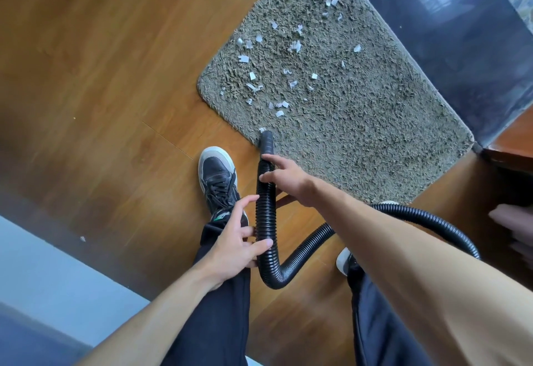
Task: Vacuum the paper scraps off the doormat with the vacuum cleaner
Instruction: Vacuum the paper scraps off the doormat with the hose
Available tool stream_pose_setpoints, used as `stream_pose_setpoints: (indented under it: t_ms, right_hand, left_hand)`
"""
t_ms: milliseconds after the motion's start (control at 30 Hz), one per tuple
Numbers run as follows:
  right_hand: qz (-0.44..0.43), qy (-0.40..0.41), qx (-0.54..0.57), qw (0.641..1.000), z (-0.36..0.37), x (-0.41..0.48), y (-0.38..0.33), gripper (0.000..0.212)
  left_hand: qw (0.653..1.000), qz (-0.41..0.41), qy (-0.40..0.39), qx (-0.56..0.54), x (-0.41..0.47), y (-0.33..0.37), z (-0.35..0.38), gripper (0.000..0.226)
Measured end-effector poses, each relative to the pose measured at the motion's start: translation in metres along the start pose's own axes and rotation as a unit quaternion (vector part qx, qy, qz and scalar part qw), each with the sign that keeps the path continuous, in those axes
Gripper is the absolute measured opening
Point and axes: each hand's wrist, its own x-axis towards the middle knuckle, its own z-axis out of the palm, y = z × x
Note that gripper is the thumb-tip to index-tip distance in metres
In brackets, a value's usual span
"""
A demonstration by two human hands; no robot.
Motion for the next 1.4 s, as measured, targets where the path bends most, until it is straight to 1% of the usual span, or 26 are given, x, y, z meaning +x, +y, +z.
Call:
stream_pose_setpoints:
  t_ms: [100,200,433,633,733,967,1100,1233,1400]
  right_hand:
    - [-0.006,-0.005,-0.021,1.0,0.006,0.002,-0.004,0.062]
    - [-0.014,-0.006,-0.02,1.0,0.008,0.005,-0.009,0.063]
    - [-0.038,0.022,0.028,0.999,-0.009,0.007,-0.014,0.062]
    - [-0.031,0.048,0.063,0.996,-0.032,0.005,-0.013,0.058]
    - [-0.034,0.059,0.067,0.995,-0.036,0.005,-0.014,0.058]
    - [-0.052,0.046,0.048,0.996,-0.023,0.009,-0.025,0.061]
    - [-0.055,0.045,0.03,0.997,-0.01,0.015,-0.032,0.061]
    - [-0.056,0.041,0.003,0.998,-0.006,0.017,-0.036,0.062]
    - [-0.053,0.014,-0.03,0.998,-0.005,0.015,-0.046,0.062]
  left_hand:
    - [1.0,0.002,0.006,-0.005,-0.001,-0.002,-0.003,0.076]
    - [1.0,0.008,0.013,-0.005,0.001,-0.001,-0.006,0.076]
    - [0.999,0.027,0.008,0.023,0.015,0.016,-0.003,0.077]
    - [0.996,0.036,-0.013,0.076,0.03,0.03,0.011,0.078]
    - [0.996,0.037,-0.012,0.076,0.034,0.034,0.02,0.079]
    - [0.997,0.039,0.006,0.07,0.03,0.037,0.008,0.079]
    - [0.998,0.037,0.018,0.053,0.026,0.038,-0.003,0.078]
    - [0.999,0.034,0.014,0.029,0.023,0.037,-0.007,0.077]
    - [0.999,0.041,0.027,0.003,0.024,0.035,-0.009,0.078]
